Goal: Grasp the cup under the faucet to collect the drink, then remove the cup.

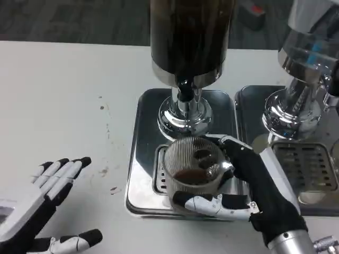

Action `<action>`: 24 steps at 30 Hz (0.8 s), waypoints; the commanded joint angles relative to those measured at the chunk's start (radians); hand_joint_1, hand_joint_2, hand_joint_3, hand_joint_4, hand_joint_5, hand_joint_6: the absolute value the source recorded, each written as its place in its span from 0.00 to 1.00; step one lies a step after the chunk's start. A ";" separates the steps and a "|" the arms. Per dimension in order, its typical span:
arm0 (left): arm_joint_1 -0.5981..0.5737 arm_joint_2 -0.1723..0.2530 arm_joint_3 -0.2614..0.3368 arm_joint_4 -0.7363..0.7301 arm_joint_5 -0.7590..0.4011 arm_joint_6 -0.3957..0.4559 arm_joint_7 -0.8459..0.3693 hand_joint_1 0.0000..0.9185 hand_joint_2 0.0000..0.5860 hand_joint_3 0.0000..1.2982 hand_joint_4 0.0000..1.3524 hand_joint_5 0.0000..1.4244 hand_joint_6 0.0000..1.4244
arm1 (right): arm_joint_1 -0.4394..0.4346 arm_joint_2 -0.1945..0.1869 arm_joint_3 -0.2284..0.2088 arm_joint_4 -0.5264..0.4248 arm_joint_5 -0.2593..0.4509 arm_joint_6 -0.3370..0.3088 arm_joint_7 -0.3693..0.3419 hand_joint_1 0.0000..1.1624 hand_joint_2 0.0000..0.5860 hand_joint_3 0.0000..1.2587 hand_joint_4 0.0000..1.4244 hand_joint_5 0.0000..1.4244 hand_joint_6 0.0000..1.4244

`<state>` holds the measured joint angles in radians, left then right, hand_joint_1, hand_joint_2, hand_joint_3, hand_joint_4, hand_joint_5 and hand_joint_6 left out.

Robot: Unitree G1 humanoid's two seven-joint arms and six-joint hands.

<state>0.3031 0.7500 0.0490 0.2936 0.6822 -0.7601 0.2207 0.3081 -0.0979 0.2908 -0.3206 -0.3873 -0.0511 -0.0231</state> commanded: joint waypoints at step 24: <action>0.108 0.006 0.019 -0.101 -0.008 0.034 0.015 0.00 0.16 0.00 0.00 0.00 0.00 | 0.067 -0.026 0.041 -0.152 0.009 -0.009 0.063 0.89 0.39 0.37 0.39 0.47 0.64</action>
<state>0.3967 0.7662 0.0631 0.2056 0.6773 -0.7330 0.2209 0.3715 -0.1321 0.3280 -0.4398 -0.3869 -0.0517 0.0448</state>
